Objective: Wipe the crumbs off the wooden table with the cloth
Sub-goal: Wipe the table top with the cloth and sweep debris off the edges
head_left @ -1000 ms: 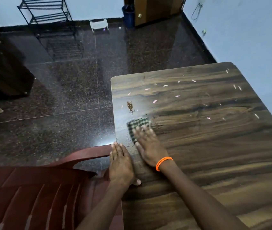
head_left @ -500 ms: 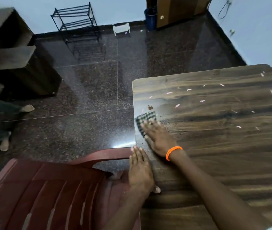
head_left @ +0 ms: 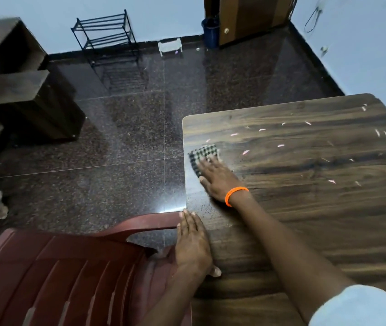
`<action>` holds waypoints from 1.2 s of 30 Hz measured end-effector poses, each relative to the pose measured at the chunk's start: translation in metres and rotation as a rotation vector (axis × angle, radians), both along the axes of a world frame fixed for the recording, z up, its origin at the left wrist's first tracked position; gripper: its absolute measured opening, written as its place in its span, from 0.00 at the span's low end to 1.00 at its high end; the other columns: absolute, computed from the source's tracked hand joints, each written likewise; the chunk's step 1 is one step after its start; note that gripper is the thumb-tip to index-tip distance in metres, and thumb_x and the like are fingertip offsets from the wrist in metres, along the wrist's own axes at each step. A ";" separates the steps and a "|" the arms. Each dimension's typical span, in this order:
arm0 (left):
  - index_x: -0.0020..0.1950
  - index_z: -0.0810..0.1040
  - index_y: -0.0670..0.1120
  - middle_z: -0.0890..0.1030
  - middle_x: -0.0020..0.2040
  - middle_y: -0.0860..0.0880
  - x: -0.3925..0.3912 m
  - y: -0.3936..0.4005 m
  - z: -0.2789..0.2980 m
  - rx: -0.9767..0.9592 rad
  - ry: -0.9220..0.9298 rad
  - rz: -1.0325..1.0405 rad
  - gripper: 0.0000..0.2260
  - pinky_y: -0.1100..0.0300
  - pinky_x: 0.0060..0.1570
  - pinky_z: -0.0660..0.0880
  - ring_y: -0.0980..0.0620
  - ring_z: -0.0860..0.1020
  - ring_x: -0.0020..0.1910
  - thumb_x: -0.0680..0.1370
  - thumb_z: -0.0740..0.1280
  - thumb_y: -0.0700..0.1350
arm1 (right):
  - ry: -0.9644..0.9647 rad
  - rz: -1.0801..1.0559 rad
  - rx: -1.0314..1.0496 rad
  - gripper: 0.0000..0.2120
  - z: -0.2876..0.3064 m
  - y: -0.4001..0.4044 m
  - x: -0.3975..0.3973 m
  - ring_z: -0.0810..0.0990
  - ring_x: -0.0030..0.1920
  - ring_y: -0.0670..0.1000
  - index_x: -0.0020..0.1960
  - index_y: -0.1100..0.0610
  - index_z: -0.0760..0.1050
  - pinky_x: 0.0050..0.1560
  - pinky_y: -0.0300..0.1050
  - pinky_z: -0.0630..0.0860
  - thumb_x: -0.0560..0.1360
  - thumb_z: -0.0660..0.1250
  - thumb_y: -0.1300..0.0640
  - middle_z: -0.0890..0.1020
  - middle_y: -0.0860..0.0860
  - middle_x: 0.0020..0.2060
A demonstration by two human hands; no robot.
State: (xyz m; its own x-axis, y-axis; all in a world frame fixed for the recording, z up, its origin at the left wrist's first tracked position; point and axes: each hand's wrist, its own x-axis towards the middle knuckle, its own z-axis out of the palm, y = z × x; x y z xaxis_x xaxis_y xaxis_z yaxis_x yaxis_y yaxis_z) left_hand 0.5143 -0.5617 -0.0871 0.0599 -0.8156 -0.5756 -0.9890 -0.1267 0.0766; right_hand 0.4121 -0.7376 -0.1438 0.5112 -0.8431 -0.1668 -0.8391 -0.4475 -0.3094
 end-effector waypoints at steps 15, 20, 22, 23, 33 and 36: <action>0.77 0.31 0.34 0.32 0.77 0.32 0.003 -0.001 0.000 0.027 0.024 -0.027 0.71 0.47 0.79 0.40 0.35 0.33 0.78 0.60 0.81 0.61 | -0.010 -0.340 -0.044 0.28 -0.003 0.067 -0.096 0.49 0.82 0.58 0.82 0.56 0.49 0.81 0.54 0.45 0.85 0.50 0.48 0.53 0.56 0.82; 0.77 0.31 0.34 0.32 0.77 0.32 0.003 -0.003 -0.005 0.016 0.040 -0.040 0.72 0.48 0.79 0.41 0.35 0.33 0.78 0.59 0.81 0.62 | -0.053 -0.060 -0.054 0.24 0.007 0.093 -0.155 0.51 0.81 0.49 0.81 0.49 0.58 0.82 0.50 0.45 0.85 0.54 0.48 0.60 0.46 0.80; 0.77 0.32 0.34 0.32 0.77 0.32 0.004 -0.004 -0.008 0.014 0.046 -0.046 0.73 0.48 0.79 0.42 0.36 0.34 0.78 0.58 0.81 0.63 | -0.040 -0.348 -0.082 0.25 0.010 0.077 -0.197 0.54 0.81 0.53 0.80 0.52 0.60 0.81 0.54 0.51 0.85 0.56 0.51 0.62 0.50 0.80; 0.77 0.32 0.34 0.33 0.78 0.32 0.004 -0.004 -0.010 0.015 0.050 -0.048 0.73 0.48 0.79 0.43 0.36 0.34 0.78 0.57 0.81 0.64 | -0.024 -0.524 -0.082 0.24 0.013 0.069 -0.217 0.55 0.81 0.55 0.80 0.54 0.61 0.80 0.55 0.53 0.84 0.56 0.53 0.62 0.52 0.80; 0.79 0.37 0.36 0.37 0.80 0.34 -0.033 -0.006 -0.004 -0.038 0.020 -0.069 0.68 0.45 0.79 0.46 0.36 0.38 0.80 0.60 0.79 0.64 | -0.081 -0.238 -0.034 0.26 0.004 0.126 -0.183 0.50 0.82 0.55 0.81 0.53 0.57 0.82 0.53 0.45 0.85 0.55 0.50 0.58 0.51 0.81; 0.81 0.39 0.41 0.37 0.81 0.40 -0.093 -0.008 0.000 -0.109 0.243 -0.176 0.64 0.48 0.79 0.45 0.41 0.37 0.80 0.63 0.78 0.65 | -0.076 -0.093 -0.027 0.24 0.008 0.133 -0.223 0.50 0.82 0.50 0.80 0.49 0.59 0.80 0.48 0.43 0.85 0.55 0.49 0.60 0.47 0.80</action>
